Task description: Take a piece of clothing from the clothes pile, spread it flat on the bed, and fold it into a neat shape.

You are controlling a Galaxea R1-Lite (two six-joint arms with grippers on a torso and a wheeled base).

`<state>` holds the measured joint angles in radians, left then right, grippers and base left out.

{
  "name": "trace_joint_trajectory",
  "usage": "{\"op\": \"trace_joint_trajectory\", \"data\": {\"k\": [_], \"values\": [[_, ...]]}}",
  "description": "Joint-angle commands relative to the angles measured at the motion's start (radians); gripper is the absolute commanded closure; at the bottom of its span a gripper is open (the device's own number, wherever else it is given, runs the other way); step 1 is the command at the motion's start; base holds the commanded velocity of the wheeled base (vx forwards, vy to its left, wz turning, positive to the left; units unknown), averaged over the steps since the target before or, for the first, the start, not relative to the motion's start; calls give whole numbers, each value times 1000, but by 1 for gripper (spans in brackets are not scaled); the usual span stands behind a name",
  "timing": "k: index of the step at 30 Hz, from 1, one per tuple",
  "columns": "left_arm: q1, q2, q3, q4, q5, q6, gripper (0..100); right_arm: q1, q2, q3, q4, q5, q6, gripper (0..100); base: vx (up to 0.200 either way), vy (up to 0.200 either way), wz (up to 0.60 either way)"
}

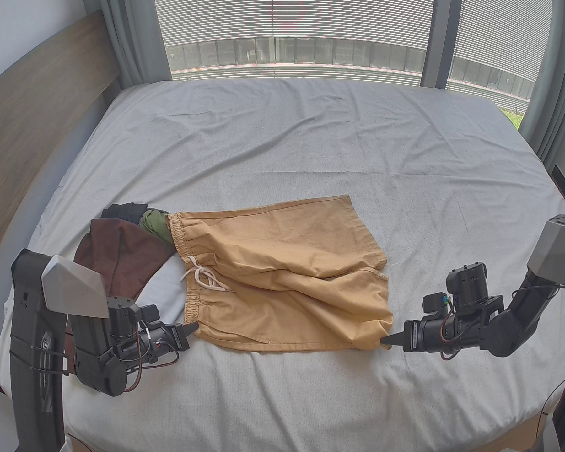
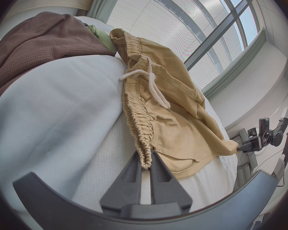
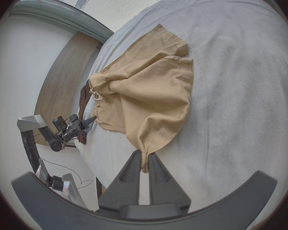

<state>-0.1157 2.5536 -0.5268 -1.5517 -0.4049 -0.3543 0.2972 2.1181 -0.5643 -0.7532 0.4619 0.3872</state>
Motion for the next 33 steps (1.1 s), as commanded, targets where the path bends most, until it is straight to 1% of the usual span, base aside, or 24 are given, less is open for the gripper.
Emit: {"op": "trace_joint_trajectory", "data": {"k": [1, 4, 6, 8, 11, 15, 18, 25, 33], "values": [[1, -18, 1, -1, 0, -3, 100, -10, -27, -2, 31, -3, -10, 100, 0, 0, 0], [2, -42, 4, -1, -2, -9, 100, -17, -35, -2, 68, -3, -42, 100, 0, 0, 0], [10, -67, 5, 1, -2, -15, 100, -26, -35, 0, 109, -6, -111, 100, 0, 0, 0], [25, -87, 5, 1, -3, -15, 100, -30, -36, 7, 124, -9, -139, 100, 0, 0, 0], [31, -122, 18, 1, -3, -23, 100, -30, -40, 17, 127, -9, -143, 100, 0, 0, 0], [24, -228, 103, 4, -11, -98, 100, -36, -43, 52, 127, -14, -168, 100, 0, 0, 0], [22, -248, 148, 2, -11, -100, 100, -49, -41, 69, 129, -12, -192, 100, 0, 0, 0], [13, -254, 220, 2, -11, -84, 100, -49, -44, 106, 130, -12, -231, 100, 0, 0, 0], [-12, -263, 297, 2, -8, -68, 100, -43, -44, 127, 130, -12, -240, 100, 0, 0, 0]]}}
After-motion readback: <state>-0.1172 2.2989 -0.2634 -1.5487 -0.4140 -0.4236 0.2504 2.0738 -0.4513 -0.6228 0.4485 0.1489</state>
